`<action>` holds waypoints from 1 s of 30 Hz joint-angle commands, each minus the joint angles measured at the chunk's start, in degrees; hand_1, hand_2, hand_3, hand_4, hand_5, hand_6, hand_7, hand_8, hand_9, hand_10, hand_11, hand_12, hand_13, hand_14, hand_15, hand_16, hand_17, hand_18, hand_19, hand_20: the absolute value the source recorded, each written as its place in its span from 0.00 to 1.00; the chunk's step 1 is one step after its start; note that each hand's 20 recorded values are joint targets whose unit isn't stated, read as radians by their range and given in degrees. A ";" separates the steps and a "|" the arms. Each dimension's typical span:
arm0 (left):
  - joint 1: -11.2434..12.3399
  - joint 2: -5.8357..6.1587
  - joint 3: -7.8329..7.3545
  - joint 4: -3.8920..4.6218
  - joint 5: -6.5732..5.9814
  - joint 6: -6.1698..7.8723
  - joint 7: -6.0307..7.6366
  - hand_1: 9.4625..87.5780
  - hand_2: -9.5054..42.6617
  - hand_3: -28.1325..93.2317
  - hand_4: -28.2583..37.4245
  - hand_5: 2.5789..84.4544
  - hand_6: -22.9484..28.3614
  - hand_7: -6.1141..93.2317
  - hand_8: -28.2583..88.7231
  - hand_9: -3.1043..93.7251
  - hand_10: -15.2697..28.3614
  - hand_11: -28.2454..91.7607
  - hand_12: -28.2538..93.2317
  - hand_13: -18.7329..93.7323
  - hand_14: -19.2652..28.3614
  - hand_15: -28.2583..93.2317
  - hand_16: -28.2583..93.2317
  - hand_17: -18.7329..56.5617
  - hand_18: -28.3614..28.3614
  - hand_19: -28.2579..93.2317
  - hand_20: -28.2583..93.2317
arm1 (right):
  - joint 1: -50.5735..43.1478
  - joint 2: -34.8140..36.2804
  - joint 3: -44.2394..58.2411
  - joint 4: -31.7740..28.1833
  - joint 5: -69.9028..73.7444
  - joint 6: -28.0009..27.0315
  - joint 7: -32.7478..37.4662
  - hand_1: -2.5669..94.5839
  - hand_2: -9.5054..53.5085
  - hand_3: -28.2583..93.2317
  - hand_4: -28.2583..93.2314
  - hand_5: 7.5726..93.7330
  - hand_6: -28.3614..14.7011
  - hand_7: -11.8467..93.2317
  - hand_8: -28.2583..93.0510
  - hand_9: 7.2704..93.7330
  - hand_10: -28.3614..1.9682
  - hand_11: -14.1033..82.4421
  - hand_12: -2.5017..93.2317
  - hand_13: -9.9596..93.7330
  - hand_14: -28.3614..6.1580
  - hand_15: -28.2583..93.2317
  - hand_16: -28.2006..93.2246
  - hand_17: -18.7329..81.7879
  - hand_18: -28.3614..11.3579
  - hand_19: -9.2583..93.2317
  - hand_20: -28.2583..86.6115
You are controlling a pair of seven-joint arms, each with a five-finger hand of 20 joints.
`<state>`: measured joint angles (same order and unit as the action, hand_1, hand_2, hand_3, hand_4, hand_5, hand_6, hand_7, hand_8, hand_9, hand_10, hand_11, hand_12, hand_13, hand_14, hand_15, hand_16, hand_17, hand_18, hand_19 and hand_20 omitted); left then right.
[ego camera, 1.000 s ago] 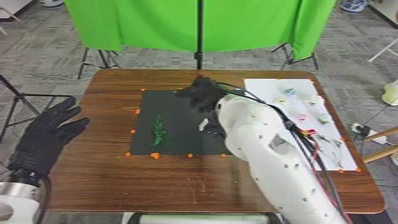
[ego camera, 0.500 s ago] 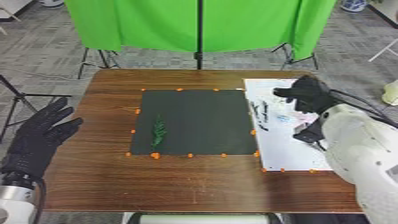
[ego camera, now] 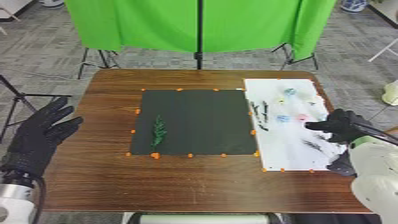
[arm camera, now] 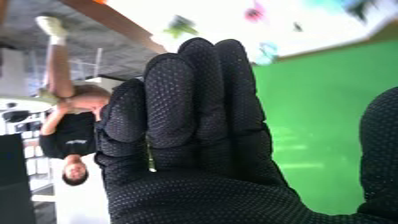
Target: Arrange flowers
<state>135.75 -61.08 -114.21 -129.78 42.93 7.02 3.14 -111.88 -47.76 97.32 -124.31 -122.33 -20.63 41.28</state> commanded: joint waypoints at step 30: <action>1.38 -1.27 -0.21 -0.26 0.63 0.27 -0.44 0.22 0.33 0.83 0.03 0.38 0.50 0.24 0.15 0.32 0.61 0.42 0.29 0.41 0.70 0.61 0.19 0.15 0.86 0.66 0.28 | -4.14 1.89 1.07 5.24 -7.12 -4.92 2.93 0.24 0.00 0.84 0.00 0.46 0.53 0.67 0.05 0.58 0.44 0.70 0.30 0.63 0.49 0.84 0.39 0.50 0.24 1.00 0.51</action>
<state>136.17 -61.67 -114.26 -129.86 43.32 7.06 3.08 -116.05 -46.24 99.32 -120.38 -127.67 -24.81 43.81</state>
